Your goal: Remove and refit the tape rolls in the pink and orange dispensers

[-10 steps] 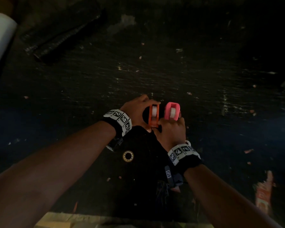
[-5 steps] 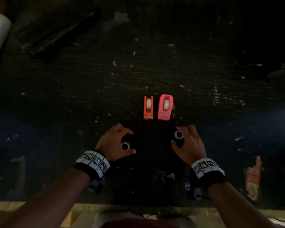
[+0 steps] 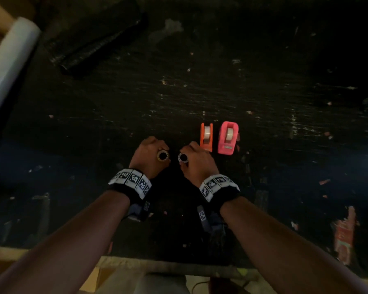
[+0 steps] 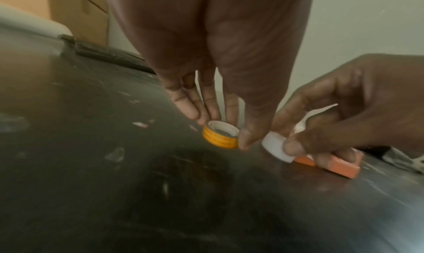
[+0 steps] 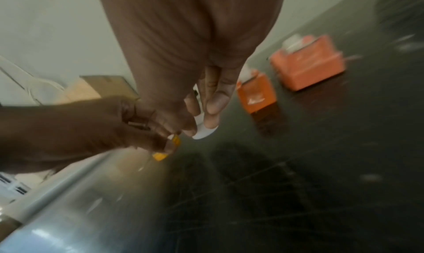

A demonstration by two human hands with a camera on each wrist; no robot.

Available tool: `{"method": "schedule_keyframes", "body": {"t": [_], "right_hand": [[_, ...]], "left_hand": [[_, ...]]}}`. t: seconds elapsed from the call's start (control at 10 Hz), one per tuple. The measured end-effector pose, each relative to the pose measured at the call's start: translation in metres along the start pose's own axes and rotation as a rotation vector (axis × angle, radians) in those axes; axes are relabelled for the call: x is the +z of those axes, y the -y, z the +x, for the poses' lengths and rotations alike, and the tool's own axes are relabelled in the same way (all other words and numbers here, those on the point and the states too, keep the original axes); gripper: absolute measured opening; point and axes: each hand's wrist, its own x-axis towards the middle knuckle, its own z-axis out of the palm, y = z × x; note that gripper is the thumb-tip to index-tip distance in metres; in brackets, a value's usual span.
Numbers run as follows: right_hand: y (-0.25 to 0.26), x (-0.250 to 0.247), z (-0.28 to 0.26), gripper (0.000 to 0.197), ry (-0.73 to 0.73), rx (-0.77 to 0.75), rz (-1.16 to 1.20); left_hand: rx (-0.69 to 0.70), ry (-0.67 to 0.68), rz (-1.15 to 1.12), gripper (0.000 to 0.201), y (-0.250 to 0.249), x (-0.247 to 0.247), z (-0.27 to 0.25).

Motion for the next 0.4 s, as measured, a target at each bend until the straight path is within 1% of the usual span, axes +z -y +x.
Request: {"method": "schedule_keyframes", "body": {"t": [0.1, 0.2, 0.3, 0.4], "right_hand": [[0.008, 0.008, 0.016, 0.038, 0.020, 0.016, -0.052], [0.010, 0.009, 0.017, 0.045, 0.030, 0.023, -0.038], [0.006, 0.002, 0.008, 0.049, -0.009, 0.003, -0.009], [-0.014, -0.006, -0.016, 0.040, -0.083, 0.033, -0.021]], "left_hand": [[-0.011, -0.005, 0.015, 0.032, 0.008, 0.000, 0.007], [-0.005, 0.044, 0.028, 0.038, 0.012, -0.003, 0.006], [-0.003, 0.057, -0.023, 0.052, 0.022, -0.008, -0.002], [-0.037, -0.030, -0.089, 0.046, 0.041, -0.016, -0.018]]}}
